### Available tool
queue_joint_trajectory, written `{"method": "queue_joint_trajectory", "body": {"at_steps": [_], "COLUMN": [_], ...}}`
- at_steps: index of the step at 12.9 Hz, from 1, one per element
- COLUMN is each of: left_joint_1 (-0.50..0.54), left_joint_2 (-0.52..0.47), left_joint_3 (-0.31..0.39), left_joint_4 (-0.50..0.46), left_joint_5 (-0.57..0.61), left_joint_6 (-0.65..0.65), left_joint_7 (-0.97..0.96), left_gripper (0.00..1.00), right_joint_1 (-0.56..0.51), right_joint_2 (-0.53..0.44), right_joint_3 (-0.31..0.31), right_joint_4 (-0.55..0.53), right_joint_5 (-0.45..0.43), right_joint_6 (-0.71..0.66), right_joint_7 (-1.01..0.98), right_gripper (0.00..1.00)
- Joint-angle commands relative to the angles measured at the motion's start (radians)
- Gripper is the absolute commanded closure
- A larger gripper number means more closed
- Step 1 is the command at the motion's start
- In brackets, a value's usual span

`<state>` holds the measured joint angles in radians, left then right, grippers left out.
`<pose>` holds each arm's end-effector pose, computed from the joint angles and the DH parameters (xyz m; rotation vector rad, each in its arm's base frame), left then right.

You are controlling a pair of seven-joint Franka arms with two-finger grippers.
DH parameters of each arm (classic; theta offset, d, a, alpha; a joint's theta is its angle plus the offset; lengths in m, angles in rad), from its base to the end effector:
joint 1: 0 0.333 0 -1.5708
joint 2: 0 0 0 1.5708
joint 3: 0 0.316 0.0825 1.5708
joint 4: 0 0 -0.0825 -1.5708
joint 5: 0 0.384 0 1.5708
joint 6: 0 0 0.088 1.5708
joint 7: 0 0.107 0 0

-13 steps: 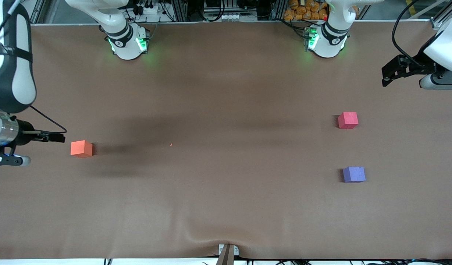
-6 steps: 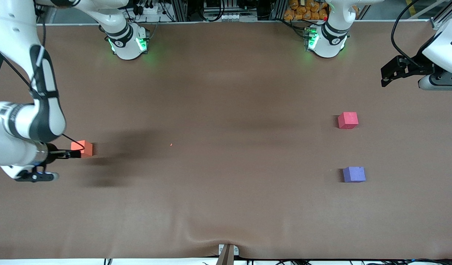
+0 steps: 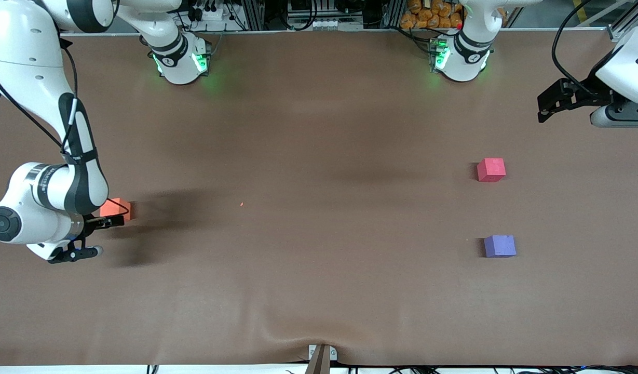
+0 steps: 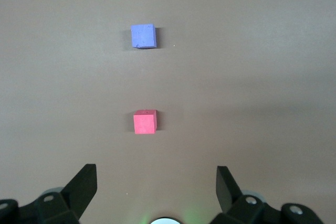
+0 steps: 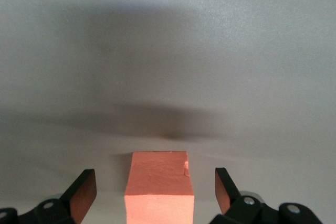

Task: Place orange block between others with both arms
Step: 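Close the right gripper on the orange cube and lift it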

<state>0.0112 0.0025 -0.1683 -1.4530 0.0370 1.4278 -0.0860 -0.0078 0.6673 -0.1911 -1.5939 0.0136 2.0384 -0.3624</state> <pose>0.5343 -0.0801 0.6656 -3.1003 0.1029 0.0358 0.6619 -0.1172 0.2320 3.0603 0.2819 -0.3601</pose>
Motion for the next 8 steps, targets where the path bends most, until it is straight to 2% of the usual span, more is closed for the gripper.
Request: {"method": "queue_joint_trajectory", "body": {"at_steps": [1,8], "left_joint_1": [0.000,0.000], "left_joint_2": [-0.003,0.005], "left_joint_3": [-0.002,-0.002], "left_joint_4": [0.003,0.003], "left_joint_5": [-0.014,-0.009], "left_joint_6": [-0.007,-0.007], "left_joint_7": [-0.017,-0.017], "left_gripper": [0.00,0.00], "right_joint_1": [-0.020,-0.034], "right_joint_2": [0.011,0.031], "right_joint_3": [0.012,0.012], "right_joint_4": [0.008,-0.020], "right_joint_5": [-0.004,-0.004], "right_joint_6": [-0.006,-0.007], "right_joint_7": [-0.033,-0.070], "right_gripper": [0.00,0.02]}}
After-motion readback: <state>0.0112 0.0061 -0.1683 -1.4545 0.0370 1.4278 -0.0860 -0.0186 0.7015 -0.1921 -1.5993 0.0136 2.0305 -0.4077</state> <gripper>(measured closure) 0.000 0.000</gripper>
